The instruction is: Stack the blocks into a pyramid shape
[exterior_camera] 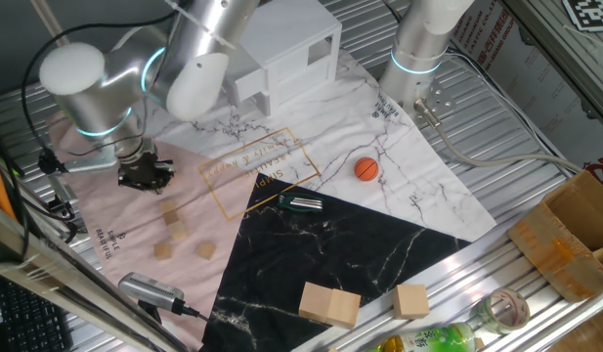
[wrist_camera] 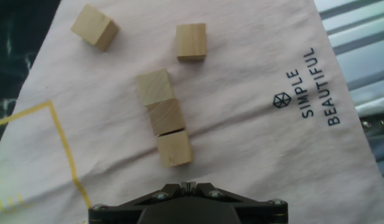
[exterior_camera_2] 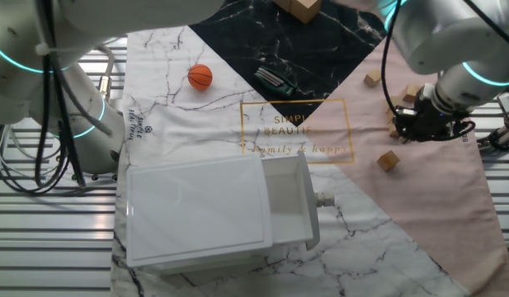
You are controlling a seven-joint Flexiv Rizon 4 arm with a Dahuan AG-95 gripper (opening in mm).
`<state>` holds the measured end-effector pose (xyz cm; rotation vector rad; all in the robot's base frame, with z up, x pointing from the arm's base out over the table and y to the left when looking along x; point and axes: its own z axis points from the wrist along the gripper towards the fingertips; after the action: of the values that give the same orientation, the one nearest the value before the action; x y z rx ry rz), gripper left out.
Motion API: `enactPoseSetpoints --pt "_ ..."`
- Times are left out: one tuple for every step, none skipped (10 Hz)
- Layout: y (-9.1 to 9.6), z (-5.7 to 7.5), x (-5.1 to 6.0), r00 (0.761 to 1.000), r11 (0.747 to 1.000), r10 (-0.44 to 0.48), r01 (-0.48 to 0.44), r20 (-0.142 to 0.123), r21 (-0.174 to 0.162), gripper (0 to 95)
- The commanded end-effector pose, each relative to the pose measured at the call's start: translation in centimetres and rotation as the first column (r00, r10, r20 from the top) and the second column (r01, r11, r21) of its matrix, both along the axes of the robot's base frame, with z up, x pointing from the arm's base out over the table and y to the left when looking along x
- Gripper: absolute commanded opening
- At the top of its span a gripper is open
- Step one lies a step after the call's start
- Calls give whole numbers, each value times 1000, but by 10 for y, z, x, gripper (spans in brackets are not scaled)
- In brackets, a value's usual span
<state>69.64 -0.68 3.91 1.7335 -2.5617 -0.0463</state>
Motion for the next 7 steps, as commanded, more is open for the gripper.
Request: enactPoseSetpoints --pt "-1 1 -2 976 971 -209 215 68 -101 0" --pt "-1 1 -2 975 967 -209 217 71 -135 0" --pt "-1 1 -2 977 963 -201 211 71 -166 0" --pt "-1 1 -2 977 964 -202 212 71 -164 0" --pt "-1 1 -2 973 960 -221 230 72 -158 0" --pt "-1 1 -2 972 960 -224 232 71 -154 0" --pt "-1 1 -2 971 961 -227 236 70 -148 0"
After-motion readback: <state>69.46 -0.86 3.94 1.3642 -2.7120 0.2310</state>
